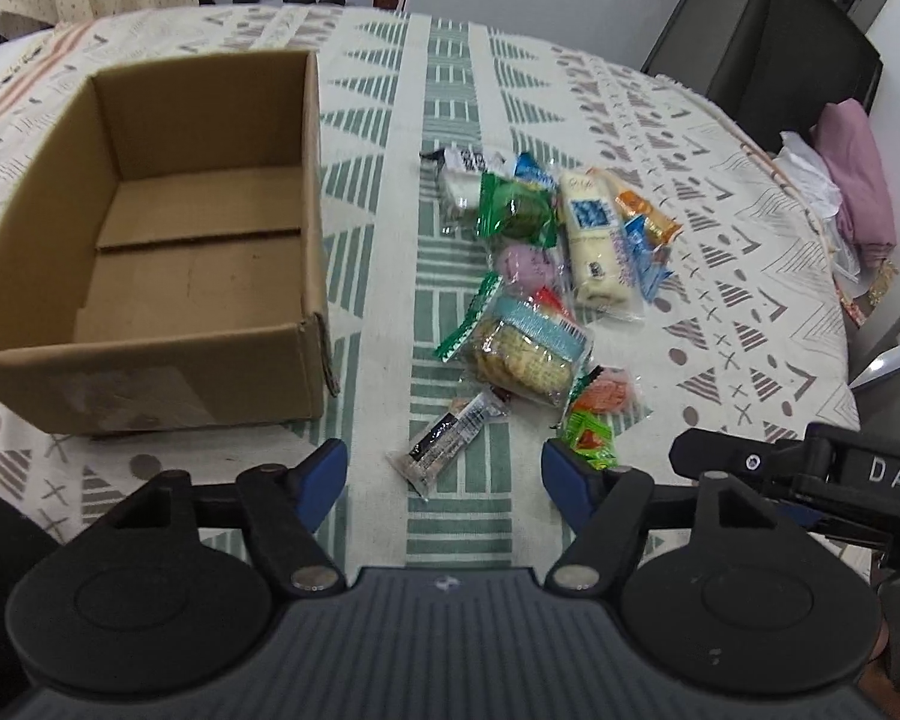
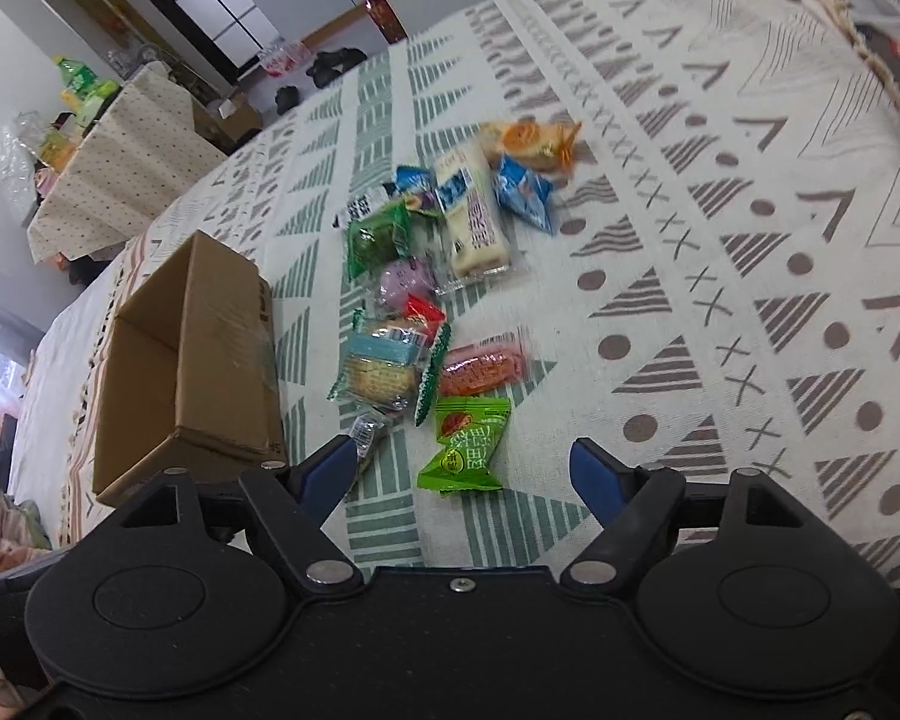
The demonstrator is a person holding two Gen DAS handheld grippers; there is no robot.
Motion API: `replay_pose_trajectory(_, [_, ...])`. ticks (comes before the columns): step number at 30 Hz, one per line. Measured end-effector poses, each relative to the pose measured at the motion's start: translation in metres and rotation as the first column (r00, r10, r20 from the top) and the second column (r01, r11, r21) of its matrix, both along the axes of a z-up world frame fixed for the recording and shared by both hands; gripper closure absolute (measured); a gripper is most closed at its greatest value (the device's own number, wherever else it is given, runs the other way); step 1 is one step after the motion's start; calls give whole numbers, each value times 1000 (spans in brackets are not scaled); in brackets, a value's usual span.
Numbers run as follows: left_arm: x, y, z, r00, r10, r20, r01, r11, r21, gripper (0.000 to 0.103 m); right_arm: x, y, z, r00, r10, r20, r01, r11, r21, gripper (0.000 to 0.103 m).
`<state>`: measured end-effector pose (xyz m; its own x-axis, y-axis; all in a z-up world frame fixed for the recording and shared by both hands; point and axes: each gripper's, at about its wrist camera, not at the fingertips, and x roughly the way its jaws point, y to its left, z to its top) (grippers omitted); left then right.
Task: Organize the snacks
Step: 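Grasp the small silver bar with the left tool while the right tool grasps the green packet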
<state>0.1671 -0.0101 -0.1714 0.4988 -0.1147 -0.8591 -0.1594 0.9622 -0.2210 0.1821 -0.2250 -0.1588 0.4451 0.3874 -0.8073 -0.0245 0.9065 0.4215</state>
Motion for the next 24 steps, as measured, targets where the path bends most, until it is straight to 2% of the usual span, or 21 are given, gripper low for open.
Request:
replay_pose_trajectory(5, [8,0,-17,1000,-1,-21,2,1000,14,40,16,3,-16,998,-8,-65,10,999,33,30])
replay_pose_trajectory(8, [14,3,-25,999,6,-33,-6,1000,14,45,25,8,-27,995,-8,-97,11,999,30,30])
replay_pose_trajectory(12, [22,6,-35,999,7,-42,-7,1000,10,48,34,12,-39,991,-20,-135,24,999,28,37])
replay_pose_trajectory(20, [31,-6,-48,997,-30,-65,31,999,17,56,46,19,-57,982,-29,-189,34,999,23,42])
replay_pose_trajectory(23, [33,-7,-50,998,-25,-59,26,1000,6,64,49,23,-65,977,-25,-210,28,1000,11,52])
replay_pose_trajectory(24, [34,-7,-50,998,-25,-59,25,1000,2,69,49,23,-68,976,-26,-215,29,1000,7,59])
